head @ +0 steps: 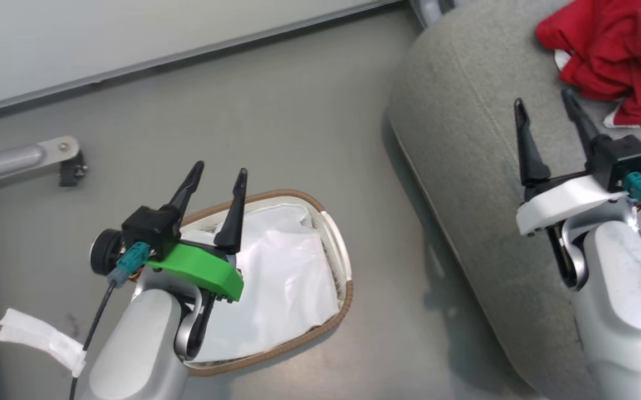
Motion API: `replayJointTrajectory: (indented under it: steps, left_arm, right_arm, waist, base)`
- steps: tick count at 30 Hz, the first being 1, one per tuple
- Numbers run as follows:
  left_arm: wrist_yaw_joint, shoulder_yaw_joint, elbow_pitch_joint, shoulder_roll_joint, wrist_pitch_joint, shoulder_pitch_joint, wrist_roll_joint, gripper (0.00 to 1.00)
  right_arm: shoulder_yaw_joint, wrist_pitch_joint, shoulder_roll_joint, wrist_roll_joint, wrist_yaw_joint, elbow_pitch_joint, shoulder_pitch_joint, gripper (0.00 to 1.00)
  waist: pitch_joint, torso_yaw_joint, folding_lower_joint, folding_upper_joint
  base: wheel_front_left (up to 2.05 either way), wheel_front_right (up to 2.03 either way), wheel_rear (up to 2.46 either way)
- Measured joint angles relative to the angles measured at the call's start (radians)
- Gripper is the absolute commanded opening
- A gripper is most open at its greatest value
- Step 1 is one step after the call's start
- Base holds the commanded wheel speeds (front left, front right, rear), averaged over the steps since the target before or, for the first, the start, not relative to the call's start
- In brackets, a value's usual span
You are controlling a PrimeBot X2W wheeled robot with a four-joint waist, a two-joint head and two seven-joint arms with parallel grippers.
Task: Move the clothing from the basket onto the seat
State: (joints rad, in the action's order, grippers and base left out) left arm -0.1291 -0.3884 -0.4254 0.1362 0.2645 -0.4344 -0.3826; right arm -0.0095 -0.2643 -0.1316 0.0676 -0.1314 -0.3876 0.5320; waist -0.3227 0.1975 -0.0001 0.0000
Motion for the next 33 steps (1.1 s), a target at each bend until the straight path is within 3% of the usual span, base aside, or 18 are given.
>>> replayJointTrajectory:
  steps: [9, 19, 33]
  left_arm:
    - [0.0, 0.188, -0.031, -0.03, 0.0, 0.087, 0.063, 1.0]
    - [0.0, 0.341, -0.055, -0.058, 0.0, 0.216, 0.131, 1.0]
    - [0.0, 0.384, -0.038, -0.081, 0.0, 0.398, 0.12, 1.0]
  right_arm:
    - [0.039, 0.0, 0.063, 0.027, 0.0, -0.027, -0.054, 1.0]
    - [0.059, 0.0, 0.08, 0.038, 0.0, -0.044, -0.171, 1.0]
    - [0.084, 0.0, 0.082, 0.099, 0.0, -0.059, -0.333, 1.0]
  waist:
    - [0.062, -0.117, 0.0, 0.0]
    - [0.158, -0.196, 0.0, 0.0]
    - [0.289, -0.223, 0.0, 0.0]
  base:
    - [0.0, 0.0, 0.0]
    - [0.0, 0.0, 0.0]
    - [0.0, 0.0, 0.0]
